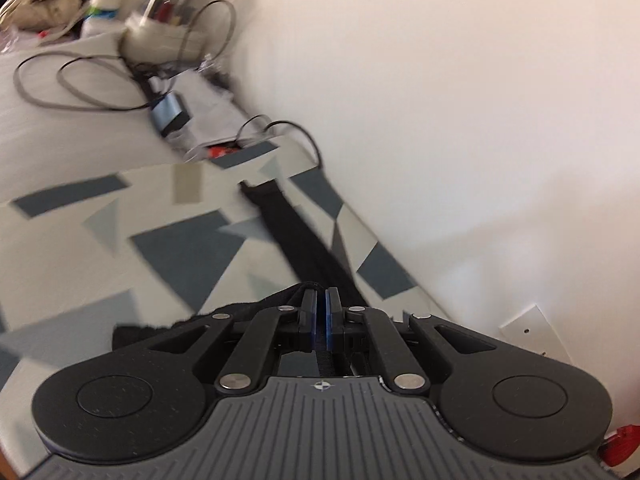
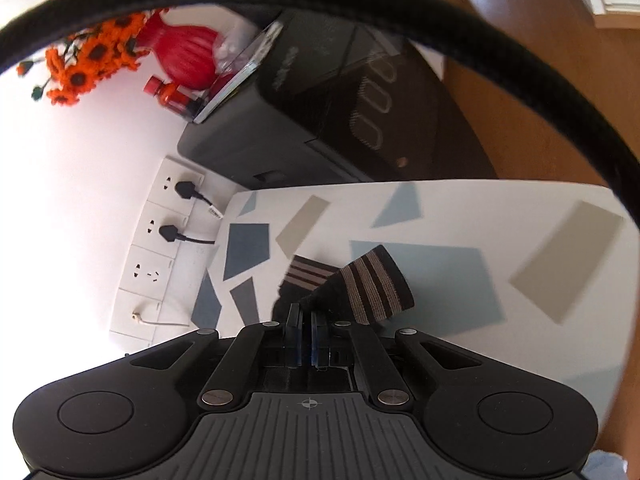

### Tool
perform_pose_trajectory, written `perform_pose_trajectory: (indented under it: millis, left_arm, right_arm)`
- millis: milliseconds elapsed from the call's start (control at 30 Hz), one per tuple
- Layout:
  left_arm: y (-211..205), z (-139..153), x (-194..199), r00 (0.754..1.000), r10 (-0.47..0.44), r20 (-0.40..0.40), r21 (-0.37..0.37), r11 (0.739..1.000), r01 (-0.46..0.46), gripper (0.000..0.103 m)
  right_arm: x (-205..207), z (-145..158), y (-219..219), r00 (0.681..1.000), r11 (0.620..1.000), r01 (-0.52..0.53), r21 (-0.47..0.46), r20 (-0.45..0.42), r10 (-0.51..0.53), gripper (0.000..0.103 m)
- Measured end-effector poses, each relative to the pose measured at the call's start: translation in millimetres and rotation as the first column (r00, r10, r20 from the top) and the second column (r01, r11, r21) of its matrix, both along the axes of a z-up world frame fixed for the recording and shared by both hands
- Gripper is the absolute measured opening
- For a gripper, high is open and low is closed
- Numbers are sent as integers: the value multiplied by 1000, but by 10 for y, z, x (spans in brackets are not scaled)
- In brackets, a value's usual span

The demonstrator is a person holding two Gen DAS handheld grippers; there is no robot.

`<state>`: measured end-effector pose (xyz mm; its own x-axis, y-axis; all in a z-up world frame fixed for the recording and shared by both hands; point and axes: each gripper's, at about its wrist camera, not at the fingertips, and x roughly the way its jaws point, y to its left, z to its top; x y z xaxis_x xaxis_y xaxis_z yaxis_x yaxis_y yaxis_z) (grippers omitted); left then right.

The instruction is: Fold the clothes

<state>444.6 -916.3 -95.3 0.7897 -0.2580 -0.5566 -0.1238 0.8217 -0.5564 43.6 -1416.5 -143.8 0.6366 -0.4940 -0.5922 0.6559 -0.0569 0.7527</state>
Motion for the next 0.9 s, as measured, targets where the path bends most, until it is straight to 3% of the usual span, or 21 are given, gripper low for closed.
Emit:
perform_pose_trajectory:
  millis: [67, 267, 333, 367, 400, 433, 467, 500, 533, 567, 600, 700, 800, 833, 900]
  left_arm:
    - [-138, -10, 251, 1000, -10, 15, 16, 1000, 10, 4]
    - [-605, -319, 1092, 998, -36, -41, 75, 996, 39, 4]
    - [-812, -506, 1382, 987, -122, -107, 112, 985, 134, 5]
    - [-915, -601, 1528, 976, -164, -141, 129, 975, 182, 12]
    - [-1032, -703, 1654, 953, -213, -216, 168, 953, 251, 28]
    - [-1078, -745, 1691, 937, -248, -247, 194, 935, 298, 36]
    - [-1121, -785, 1724, 920, -280, -275, 217, 914, 343, 49]
    - [-1163, -825, 1757, 900, -311, -304, 238, 891, 388, 51]
    - [-1117, -800, 1711, 899, -338, -277, 242, 881, 406, 53]
    - [-1066, -771, 1660, 898, -365, -247, 245, 873, 422, 64]
    - [-983, -748, 1608, 896, -382, -228, 240, 869, 432, 73]
    - [-690, -703, 1466, 897, -398, -195, 231, 870, 436, 78]
    - [-385, -735, 1388, 900, -345, -266, 197, 895, 401, 81]
    - [-285, -766, 1360, 896, -331, -295, 171, 904, 391, 81]
    - [-124, -873, 1277, 885, -323, -335, 109, 920, 377, 83]
  right_arm:
    - [174, 9, -102, 1000, 1000, -13, -12, -5, 13, 3]
    - [995, -208, -404, 998, 999, -27, -27, -61, 25, 3]
    - [1233, -323, -496, 992, 999, -34, -37, -125, 29, 4]
    - [1351, -382, -541, 987, 998, -38, -43, -157, 31, 5]
    - [1455, -432, -565, 979, 997, -60, -45, -196, 51, 11]
    - [1498, -427, -517, 975, 996, -72, -50, -212, 60, 28]
    - [1535, -416, -462, 972, 995, -83, -56, -227, 69, 34]
    - [1572, -405, -408, 967, 994, -94, -62, -241, 77, 40]
    - [1609, -395, -353, 963, 992, -106, -67, -255, 85, 47]
    - [1614, -330, -232, 959, 985, -139, -103, -260, 108, 51]
    - [1610, -256, -85, 952, 973, -174, -151, -279, 127, 58]
    - [1621, -103, 379, 921, 924, -279, -263, -345, 180, 69]
    - [1711, -93, 876, 878, 878, -357, -319, -434, 200, 75]
    - [1748, -99, 1047, 862, 863, -379, -334, -466, 198, 82]
    - [1908, -165, 1376, 813, 806, -472, -356, -528, 243, 85]
